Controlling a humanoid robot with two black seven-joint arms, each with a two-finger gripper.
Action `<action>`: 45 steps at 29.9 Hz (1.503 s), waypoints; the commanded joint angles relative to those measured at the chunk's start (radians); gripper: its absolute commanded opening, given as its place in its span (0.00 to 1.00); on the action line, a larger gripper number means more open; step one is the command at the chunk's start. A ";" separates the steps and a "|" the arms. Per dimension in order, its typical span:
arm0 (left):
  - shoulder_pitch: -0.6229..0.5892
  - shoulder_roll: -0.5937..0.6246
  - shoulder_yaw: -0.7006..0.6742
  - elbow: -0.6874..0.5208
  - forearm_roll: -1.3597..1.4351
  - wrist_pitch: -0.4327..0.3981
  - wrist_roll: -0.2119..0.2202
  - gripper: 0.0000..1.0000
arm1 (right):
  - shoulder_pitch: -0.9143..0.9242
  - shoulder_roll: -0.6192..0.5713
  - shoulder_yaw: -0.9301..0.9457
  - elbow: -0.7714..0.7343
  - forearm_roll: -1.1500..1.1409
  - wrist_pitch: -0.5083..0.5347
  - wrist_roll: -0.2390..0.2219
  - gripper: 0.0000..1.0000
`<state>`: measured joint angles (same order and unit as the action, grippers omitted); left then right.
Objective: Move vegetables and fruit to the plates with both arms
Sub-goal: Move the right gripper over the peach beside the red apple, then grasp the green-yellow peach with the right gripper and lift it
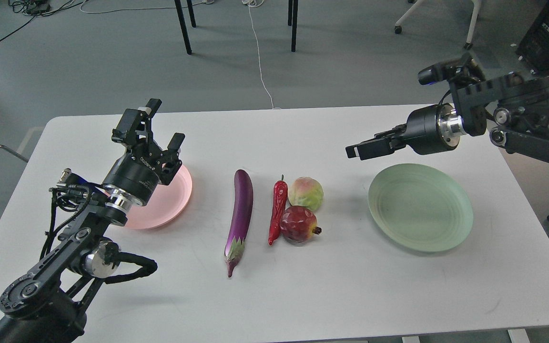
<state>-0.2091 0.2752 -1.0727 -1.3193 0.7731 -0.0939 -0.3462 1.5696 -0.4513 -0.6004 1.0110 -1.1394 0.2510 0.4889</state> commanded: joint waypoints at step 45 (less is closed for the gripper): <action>0.022 0.035 -0.013 -0.037 0.002 0.003 -0.002 1.00 | -0.140 0.451 -0.217 -0.321 0.029 -0.079 0.000 0.49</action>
<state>-0.1871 0.3084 -1.0857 -1.3563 0.7747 -0.0905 -0.3491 1.4301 0.0000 -0.8188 0.6896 -1.1120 0.1695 0.4886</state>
